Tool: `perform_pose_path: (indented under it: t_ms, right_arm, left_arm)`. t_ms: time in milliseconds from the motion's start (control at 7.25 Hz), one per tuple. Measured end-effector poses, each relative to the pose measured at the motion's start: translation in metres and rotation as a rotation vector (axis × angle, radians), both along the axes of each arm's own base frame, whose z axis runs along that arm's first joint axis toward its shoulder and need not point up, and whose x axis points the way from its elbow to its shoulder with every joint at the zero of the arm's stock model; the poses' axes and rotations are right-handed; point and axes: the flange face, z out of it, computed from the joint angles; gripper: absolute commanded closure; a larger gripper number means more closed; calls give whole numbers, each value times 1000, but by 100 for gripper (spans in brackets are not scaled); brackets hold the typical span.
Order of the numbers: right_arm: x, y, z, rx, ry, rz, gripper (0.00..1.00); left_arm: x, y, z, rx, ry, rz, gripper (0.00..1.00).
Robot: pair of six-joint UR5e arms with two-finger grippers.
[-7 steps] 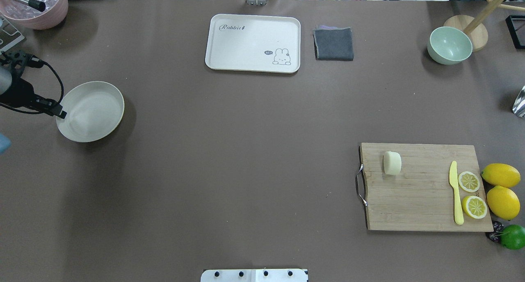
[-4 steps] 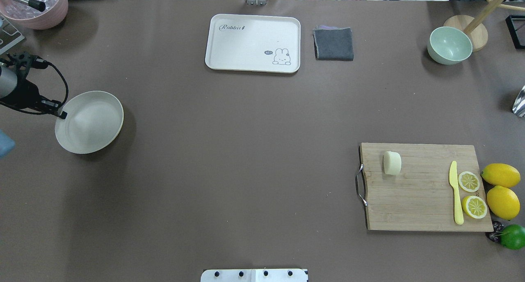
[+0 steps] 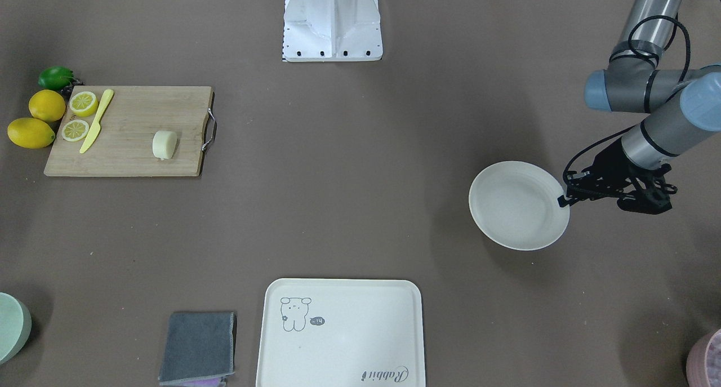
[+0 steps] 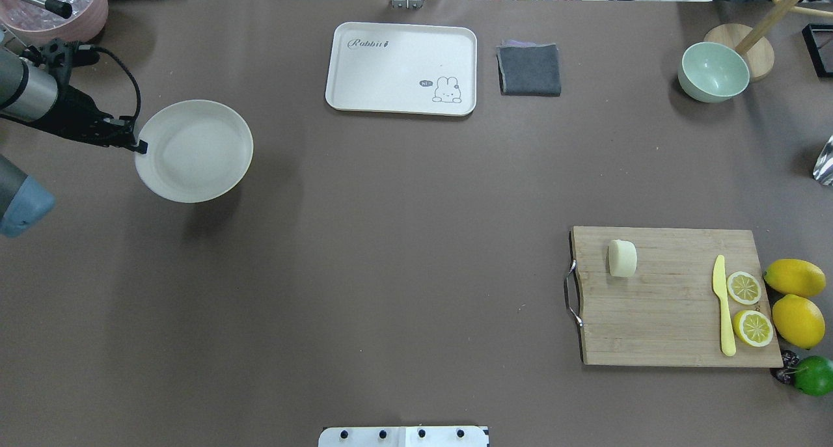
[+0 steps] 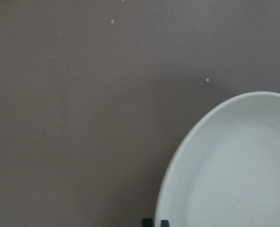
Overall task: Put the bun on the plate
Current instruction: 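Reach the left gripper to the white plate's rim and push it toward the table centre, then hold the white plate with the left gripper while the right gripper grasps the cream bun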
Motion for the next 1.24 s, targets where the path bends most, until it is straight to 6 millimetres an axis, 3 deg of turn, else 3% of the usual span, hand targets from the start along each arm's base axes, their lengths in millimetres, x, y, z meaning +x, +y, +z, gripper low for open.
perform_pose_path:
  t_ms: [138,276,414,552,690,828,966,1241]
  right_arm:
    - [-29,-2,-26,-48,0,18,1]
    - [-65,2,-52,-88,9,23,1]
    - [-96,8,-74,-103,14,12,1]
    - [-124,13,-91,-102,14,-14,1]
    - [-156,14,-106,-102,20,-35,1]
    - [-194,16,-122,-106,26,-48,1]
    - [-230,20,-137,-118,27,-56,1]
    - [-286,24,-152,-151,43,-40,1]
  left_arm:
    - [31,11,-39,-54,43,-17,100]
    - [75,22,-89,-115,66,-39,100]
    - [127,37,-135,-148,58,-63,100]
    - [178,60,-165,-148,40,-74,100]
    - [218,83,-182,-141,27,-76,100]
    - [246,98,-192,-138,21,-75,100]
    - [266,107,-197,-144,17,-73,100]
    - [284,113,-206,-144,17,-75,100]
